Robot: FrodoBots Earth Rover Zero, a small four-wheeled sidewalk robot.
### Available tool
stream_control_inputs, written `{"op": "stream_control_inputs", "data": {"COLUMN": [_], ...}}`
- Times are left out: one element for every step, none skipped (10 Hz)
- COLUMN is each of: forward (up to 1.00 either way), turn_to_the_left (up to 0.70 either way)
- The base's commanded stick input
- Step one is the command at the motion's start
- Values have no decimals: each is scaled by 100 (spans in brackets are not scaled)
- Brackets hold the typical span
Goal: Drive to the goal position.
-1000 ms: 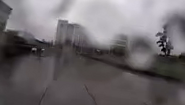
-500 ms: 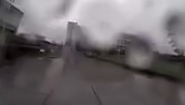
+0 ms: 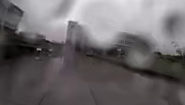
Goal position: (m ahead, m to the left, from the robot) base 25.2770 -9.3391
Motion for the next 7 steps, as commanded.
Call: {"op": "stream_control_inputs", "data": {"forward": [70,70,69,66,68,70,70], "turn_to_the_left": [2,2,2,2,0,0,0]}}
